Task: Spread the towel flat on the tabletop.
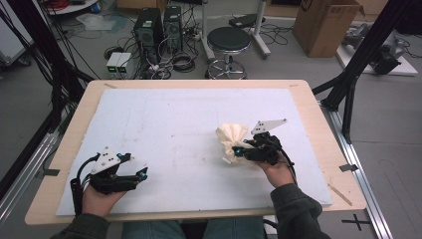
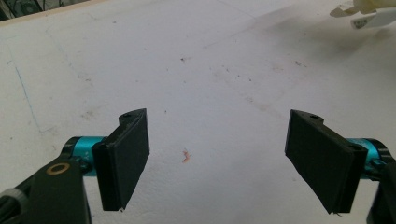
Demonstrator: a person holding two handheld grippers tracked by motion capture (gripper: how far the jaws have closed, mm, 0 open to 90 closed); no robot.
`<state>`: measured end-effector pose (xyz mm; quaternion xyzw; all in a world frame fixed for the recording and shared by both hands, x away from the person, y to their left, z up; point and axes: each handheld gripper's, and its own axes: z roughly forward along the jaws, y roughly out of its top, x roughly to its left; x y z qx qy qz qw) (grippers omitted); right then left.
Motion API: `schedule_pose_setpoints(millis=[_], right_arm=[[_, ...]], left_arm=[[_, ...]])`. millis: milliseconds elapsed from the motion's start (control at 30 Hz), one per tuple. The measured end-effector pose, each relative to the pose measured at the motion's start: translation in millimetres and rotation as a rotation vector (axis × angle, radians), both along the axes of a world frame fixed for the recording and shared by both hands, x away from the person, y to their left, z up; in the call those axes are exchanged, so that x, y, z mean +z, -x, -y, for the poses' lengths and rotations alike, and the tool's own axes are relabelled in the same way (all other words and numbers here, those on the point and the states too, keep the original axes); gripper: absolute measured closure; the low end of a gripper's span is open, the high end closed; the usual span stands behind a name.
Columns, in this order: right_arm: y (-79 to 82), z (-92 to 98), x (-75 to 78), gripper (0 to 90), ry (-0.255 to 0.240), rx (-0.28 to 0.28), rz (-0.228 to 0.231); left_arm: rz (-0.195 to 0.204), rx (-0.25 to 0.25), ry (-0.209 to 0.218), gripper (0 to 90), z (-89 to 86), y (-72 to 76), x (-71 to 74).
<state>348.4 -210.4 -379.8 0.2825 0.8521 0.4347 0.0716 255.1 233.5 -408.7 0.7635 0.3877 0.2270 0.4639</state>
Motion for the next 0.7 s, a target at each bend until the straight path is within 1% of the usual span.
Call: schedule_pose_setpoints(millis=[100, 167, 333, 367, 400, 433, 467, 500, 533, 567, 600, 633, 667, 700], right_arm=[[-1.5, -10.8, 7.8, 73.7, -0.012, 0.026, 0.013], [-2.9, -19.2, 11.2, 73.6, -0.031, 0.045, 0.008], [-5.4, -42.5, 15.3, 73.5, -0.033, 0.091, 0.027], [-5.1, -47.5, 15.9, 73.5, -0.035, 0.095, 0.020], [-5.4, -52.1, 15.8, 73.5, -0.041, 0.102, 0.019], [-5.4, -52.1, 15.8, 73.5, -0.041, 0.102, 0.019], [-6.8, -61.6, 15.0, 73.5, -0.044, 0.121, 0.019], [-7.4, -66.9, 14.2, 73.4, -0.047, 0.129, 0.018], [-7.4, -66.9, 14.2, 73.4, -0.047, 0.129, 0.018], [-8.2, -79.5, 11.9, 73.4, -0.043, 0.148, 0.012], [-8.2, -79.5, 11.9, 73.4, -0.043, 0.148, 0.012], [-8.5, -89.9, 9.6, 73.4, -0.045, 0.165, 0.009], [-8.5, -89.9, 9.6, 73.4, -0.045, 0.165, 0.009], [-9.3, -101.0, 6.7, 73.3, -0.039, 0.181, 0.011]], left_arm=[[0.000, -0.001, -0.002, 22.3, -0.1, -0.2, -0.1], [0.000, -0.002, -0.005, 22.3, 0.0, -0.8, -0.2], [-0.001, -0.001, -0.002, 22.3, -0.1, -1.1, -0.3], [-0.001, -0.002, -0.002, 22.3, -0.1, -1.2, -0.2], [-0.001, -0.002, -0.002, 22.3, -0.1, -1.2, -0.2], [-0.001, -0.002, -0.002, 22.3, -0.1, -1.2, -0.2], [-0.001, -0.004, -0.004, 22.3, -0.2, -1.3, -0.2], [-0.001, -0.004, -0.004, 22.3, -0.2, -1.3, -0.2], [-0.001, -0.005, -0.003, 22.3, -0.1, -1.6, -0.2], [0.000, -0.006, -0.004, 22.3, -0.1, -1.7, -0.3], [0.000, -0.006, -0.004, 22.3, -0.1, -1.7, -0.3], [0.000, -0.006, -0.003, 22.3, -0.2, -1.7, -0.2], [0.000, -0.004, -0.001, 22.3, -0.1, -1.7, -0.3], [0.001, -0.001, 0.002, 22.3, -0.3, -1.7, -0.5]])
